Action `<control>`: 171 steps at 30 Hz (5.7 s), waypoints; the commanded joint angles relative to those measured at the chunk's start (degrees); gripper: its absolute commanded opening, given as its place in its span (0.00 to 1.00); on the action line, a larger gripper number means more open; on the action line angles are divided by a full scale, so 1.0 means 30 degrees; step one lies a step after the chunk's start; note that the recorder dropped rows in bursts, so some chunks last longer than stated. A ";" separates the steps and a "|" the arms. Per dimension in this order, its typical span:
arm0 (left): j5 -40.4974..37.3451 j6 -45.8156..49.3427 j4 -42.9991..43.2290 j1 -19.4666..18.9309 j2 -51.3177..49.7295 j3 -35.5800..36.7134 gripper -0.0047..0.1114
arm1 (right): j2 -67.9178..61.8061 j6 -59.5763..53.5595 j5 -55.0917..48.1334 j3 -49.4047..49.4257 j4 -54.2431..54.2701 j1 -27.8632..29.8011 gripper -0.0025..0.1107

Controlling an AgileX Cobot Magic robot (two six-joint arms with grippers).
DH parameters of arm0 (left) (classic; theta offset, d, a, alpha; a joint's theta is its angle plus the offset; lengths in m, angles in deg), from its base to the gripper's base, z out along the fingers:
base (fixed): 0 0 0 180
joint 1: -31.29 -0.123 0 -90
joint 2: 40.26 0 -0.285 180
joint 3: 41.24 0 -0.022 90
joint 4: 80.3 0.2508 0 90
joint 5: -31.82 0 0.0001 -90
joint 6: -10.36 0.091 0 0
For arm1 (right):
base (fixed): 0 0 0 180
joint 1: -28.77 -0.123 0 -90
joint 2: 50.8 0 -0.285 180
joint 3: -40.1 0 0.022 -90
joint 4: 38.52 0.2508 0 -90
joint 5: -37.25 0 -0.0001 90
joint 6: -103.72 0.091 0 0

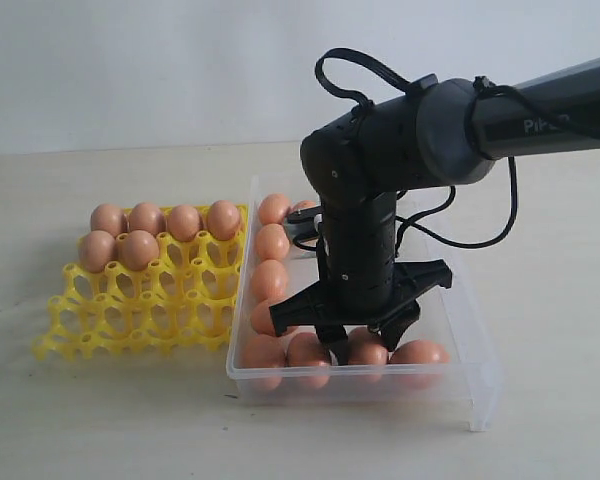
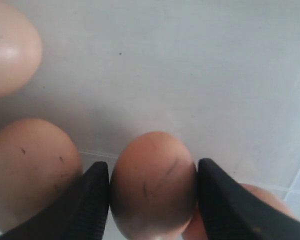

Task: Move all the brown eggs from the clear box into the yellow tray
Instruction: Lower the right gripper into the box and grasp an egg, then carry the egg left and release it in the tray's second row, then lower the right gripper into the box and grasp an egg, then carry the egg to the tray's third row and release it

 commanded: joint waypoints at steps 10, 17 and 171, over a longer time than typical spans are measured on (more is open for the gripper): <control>0.0086 -0.0108 -0.0001 0.0035 0.0116 -0.0077 0.04 | 0.2378 -0.1007 0.2661 0.0092 -0.3589 0.0052 0.02; 0.0086 -0.0108 -0.0001 0.0035 0.0116 -0.0077 0.04 | 0.2467 -0.4904 1.7716 0.0092 -0.0050 -0.0199 0.02; 0.0086 -0.0108 -0.0001 0.0035 0.0116 -0.0077 0.04 | -0.0083 -0.7938 2.5084 0.2181 -0.0171 -0.0186 0.56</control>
